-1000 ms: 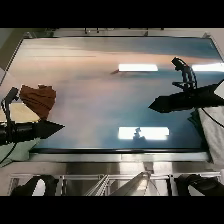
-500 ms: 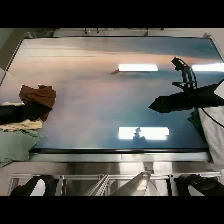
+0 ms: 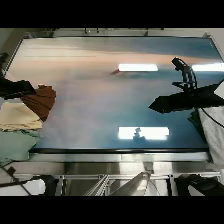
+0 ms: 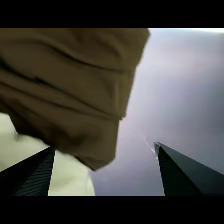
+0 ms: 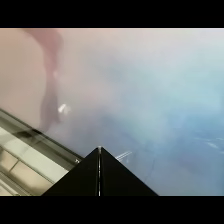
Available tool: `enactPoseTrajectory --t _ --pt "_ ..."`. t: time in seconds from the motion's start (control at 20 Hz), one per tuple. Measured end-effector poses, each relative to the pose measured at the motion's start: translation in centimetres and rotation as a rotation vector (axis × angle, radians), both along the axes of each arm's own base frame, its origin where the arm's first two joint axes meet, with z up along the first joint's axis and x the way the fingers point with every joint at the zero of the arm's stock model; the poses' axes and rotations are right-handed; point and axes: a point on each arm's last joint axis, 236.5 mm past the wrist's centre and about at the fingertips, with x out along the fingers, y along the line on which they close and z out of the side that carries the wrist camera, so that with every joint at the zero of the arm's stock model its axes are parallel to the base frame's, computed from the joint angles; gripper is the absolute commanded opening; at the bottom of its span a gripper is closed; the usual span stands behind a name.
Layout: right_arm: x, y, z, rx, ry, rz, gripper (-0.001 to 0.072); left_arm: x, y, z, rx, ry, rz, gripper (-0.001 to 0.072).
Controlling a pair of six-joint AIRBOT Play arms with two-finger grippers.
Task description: Fold the shirts.
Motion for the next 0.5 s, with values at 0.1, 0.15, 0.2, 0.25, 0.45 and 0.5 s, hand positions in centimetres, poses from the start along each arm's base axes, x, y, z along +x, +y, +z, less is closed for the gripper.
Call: enactPoseTrajectory --t 0.1,0.15,0.2,0.25,0.45,0.5 --pt "0.0 0.0 0.0 0.000 0.000 0.000 0.0019 1.7 1.0 -3.4 -0.006 0.069 -0.002 0.0720" --pt "0.0 0.0 0.0 0.000 0.000 0.000 0.0019 2.2 1.3 -4.8 -0.012 0.098 -0.005 0.0720" --pt "0.0 0.0 0.0 0.000 0.000 0.000 0.0019 2.8 1.7 -6.0 -0.013 0.120 -0.007 0.0720" --pt "0.0 0.0 0.0 0.000 0.000 0.000 0.0019 3.4 1.9 -7.0 -0.017 0.136 -0.010 0.0720" --pt "0.0 0.0 0.0 0.000 0.000 0.000 0.0019 4.3 1.9 -9.9 -0.029 0.201 -0.023 0.0720" --pt "0.0 0.0 0.0 0.000 0.000 0.000 0.0019 4.2 1.7 -10.5 -0.029 0.221 -0.031 0.0720"
